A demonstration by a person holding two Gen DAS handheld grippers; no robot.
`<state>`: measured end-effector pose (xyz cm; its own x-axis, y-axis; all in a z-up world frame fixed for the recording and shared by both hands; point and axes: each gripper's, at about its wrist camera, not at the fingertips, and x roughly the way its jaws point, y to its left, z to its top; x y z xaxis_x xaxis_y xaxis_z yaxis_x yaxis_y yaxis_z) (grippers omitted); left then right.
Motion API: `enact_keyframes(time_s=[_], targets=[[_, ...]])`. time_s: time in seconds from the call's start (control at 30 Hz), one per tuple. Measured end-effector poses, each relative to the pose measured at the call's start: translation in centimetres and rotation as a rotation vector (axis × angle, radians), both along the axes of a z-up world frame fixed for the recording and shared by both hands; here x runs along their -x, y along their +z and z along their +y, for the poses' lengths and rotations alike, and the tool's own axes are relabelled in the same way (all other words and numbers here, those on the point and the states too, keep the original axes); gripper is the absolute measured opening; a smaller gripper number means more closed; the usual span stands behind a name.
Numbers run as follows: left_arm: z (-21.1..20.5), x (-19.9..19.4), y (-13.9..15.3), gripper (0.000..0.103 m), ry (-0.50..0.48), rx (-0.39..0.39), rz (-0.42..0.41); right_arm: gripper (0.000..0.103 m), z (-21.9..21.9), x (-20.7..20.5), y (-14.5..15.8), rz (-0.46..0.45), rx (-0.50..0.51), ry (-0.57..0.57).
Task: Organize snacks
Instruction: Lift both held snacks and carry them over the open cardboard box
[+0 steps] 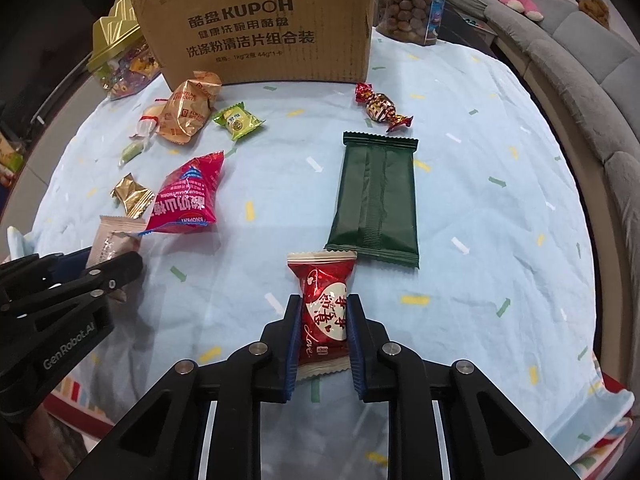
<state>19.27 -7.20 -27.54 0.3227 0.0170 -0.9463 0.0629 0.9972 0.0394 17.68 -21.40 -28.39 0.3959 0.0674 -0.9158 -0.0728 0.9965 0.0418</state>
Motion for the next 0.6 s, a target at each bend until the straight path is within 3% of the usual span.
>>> enact_keyframes(time_s=[0.6], targets=[[0.6, 1.3, 3.7, 0.029, -0.048, 0.014, -0.033, 0.022, -0.2, 0.4, 3.8, -0.008, -0.047, -0.050]])
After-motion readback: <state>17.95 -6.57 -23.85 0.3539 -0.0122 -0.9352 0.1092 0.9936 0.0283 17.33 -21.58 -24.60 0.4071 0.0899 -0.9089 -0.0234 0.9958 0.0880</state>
